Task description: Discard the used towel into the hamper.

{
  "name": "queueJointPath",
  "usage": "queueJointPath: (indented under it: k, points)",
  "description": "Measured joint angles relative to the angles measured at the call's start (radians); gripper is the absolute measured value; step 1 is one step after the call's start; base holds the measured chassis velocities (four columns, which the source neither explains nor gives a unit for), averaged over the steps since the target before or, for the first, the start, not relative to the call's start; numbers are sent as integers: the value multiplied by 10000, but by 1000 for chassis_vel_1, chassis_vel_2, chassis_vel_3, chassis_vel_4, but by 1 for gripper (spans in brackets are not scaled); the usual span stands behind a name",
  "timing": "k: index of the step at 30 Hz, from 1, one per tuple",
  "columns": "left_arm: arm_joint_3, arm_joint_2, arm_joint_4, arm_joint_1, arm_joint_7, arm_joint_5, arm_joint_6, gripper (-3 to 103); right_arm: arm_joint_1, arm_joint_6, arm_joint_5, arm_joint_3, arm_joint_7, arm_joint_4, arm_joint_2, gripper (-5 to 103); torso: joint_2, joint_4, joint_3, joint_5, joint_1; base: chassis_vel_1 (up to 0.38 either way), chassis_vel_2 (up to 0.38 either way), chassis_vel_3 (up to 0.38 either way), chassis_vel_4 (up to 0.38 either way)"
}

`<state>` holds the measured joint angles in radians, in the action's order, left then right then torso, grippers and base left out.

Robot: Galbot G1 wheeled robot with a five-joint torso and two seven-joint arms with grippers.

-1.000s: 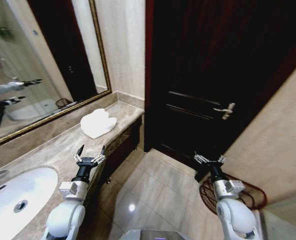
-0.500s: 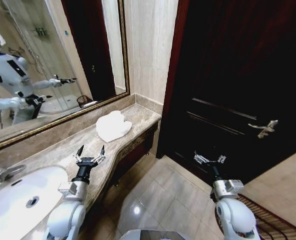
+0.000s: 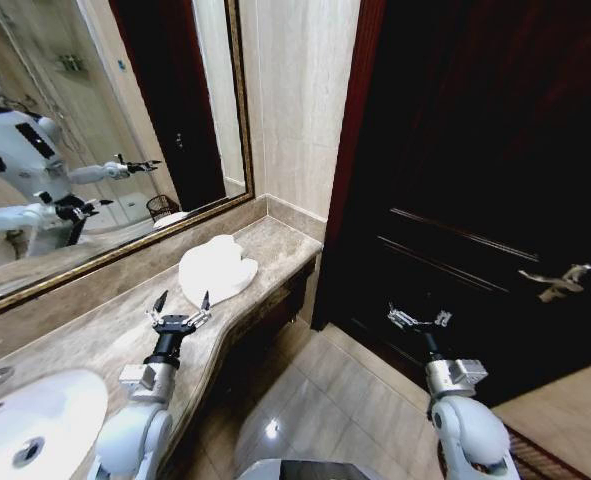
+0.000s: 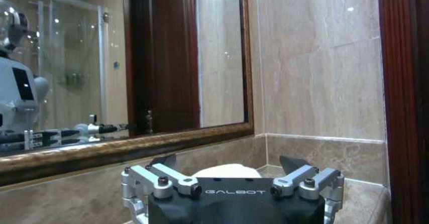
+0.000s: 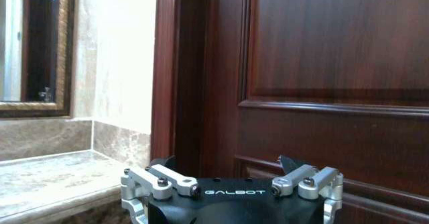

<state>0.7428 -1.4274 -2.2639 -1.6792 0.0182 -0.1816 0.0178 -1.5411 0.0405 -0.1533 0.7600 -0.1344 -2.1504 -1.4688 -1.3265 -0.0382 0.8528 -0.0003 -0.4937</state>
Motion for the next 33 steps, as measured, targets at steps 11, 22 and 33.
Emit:
queueJointPath:
  k: [11,22,33]
  points:
    - [-86,71,13,53,-230,99,-284,100,-117,-291,-104,48,-11,104,196,100,1,-2,1,3,1,-89,104,91,-83]
    - [-332,1759,314,1639,-1253,-1621,-2705,100,-458,-667,-161,250,170,259,504,100,0,1,0,0,1,0,0,0,0]
    - [-394,3876,1720,2932,-1468,-3499,-3981,100,-507,-650,-157,369,475,363,594,100,0,-2,0,0,1,0,0,0,0]
